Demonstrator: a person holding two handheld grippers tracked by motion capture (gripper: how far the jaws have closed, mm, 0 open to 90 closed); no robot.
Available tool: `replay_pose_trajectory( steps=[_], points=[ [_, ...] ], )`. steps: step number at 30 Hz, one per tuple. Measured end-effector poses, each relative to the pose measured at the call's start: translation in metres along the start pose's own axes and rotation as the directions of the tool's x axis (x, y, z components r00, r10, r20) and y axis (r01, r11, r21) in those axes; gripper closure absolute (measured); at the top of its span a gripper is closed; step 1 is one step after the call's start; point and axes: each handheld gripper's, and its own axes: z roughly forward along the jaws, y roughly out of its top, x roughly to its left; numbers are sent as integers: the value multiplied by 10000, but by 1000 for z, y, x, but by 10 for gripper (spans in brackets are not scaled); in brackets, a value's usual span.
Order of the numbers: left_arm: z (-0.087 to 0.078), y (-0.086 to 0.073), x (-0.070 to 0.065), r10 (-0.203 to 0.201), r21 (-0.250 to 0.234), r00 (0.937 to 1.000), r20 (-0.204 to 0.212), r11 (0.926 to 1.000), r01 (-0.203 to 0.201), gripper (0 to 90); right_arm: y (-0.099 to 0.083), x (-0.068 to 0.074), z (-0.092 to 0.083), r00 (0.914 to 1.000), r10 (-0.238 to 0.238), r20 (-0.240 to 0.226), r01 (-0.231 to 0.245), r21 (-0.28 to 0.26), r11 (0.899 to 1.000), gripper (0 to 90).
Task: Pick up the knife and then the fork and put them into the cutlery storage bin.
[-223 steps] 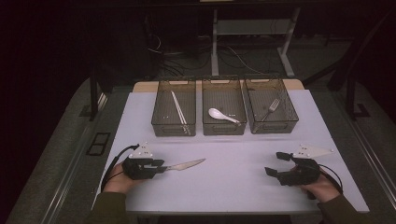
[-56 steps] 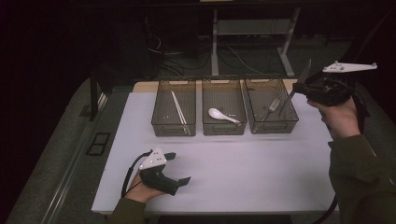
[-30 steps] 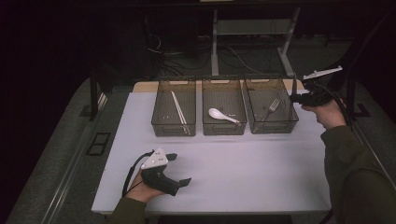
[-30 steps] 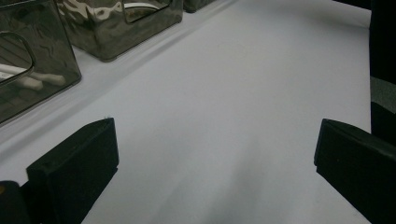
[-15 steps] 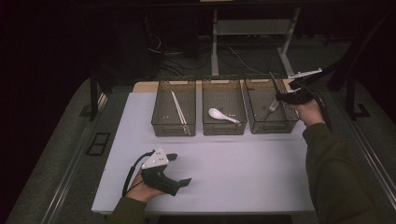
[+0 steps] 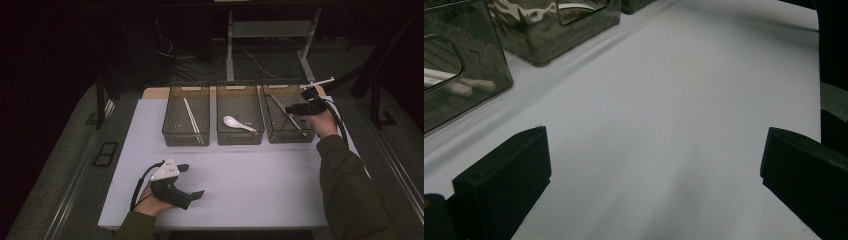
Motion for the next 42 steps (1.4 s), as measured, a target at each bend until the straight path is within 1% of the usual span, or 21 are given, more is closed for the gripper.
replay_pose_trajectory(
  steps=[2, 4, 6, 9, 10, 14, 17, 21, 24, 27, 31, 33, 34, 39, 42],
  points=[
    [0, 0, 0, 14, 29, 10000, 11, 10000, -14, 0, -4, 2, -9, 9996, -63, -275, 55, -304, 9995, 491],
    [0, 0, 0, 42, 56, 10000, 6, 10000, -42, 0, -10, 6, -20, 9981, -167, -588, 132, -601, 9981, 445],
    [0, 0, 0, 27, 49, 10000, 2, 10000, -27, 0, -18, 10, -31, 9957, -390, -839, 308, -974, 9948, 423],
    [0, 0, 0, 33, 79, 10000, -17, 10000, -33, 0, -32, 17, -46, 9889, -481, -1406, 268, -1493, 9884, 382],
    [0, 0, -1, 36, 101, 10000, -28, 9999, -36, 0, -36, 20, -50, 9869, -542, -1522, 299, -1580, 9870, 375],
    [1, 0, -1, 41, 140, 10000, -82, 9999, -40, 0, -52, 36, -65, 9842, -1145, -1349, 898, -1770, 9801, 313],
    [1, 0, -2, 45, 87, 10000, -83, 10000, -44, 0, -68, 45, -73, 9795, -1370, -1475, 1064, -1985, 9743, 292],
    [1, 0, -2, 29, 81, 10000, -95, 10000, -29, 0, -90, 55, -82, 9752, -1410, -1706, 986, -2354, 9669, 273],
    [1, 0, -2, 55, 86, 9999, -95, 9999, -54, 0, -106, 63, -86, 9722, -1529, -1775, 1086, -2370, 9654, 241],
    [1, 0, -2, 50, 75, 9999, -87, 10000, -49, 0, -123, 70, -87, 9695, -1613, -1843, 1173, -2288, 9664, 204],
    [1, 0, -2, 60, 78, 9999, -92, 10000, -59, 0, -143, 76, -87, 9650, -1772, -1933, 1351, -2128, 9677, 197],
    [0, 0, -2, 85, 108, 9999, -97, 9999, -84, 0, -151, 78, -88, 9610, -1875, -2032, 1433, -2141, 9662, 194],
    [1, 0, -2, 76, 73, 9999, -97, 9999, -75, 0, -154, 78, -89, 9602, -1866, -2078, 1415, -2143, 9665, 194],
    [1, 0, -2, 44, 90, 9999, -91, 10000, -43, 0, -171, 81, -92, 9631, -1613, -2155, 1132, -2192, 9691, 193],
    [1, 0, -2, 78, 141, 9999, -78, 9999, -76, 0, -178, 87, -90, 9590, -1717, -2257, 1231, -2140, 9690, 189]
  ],
)
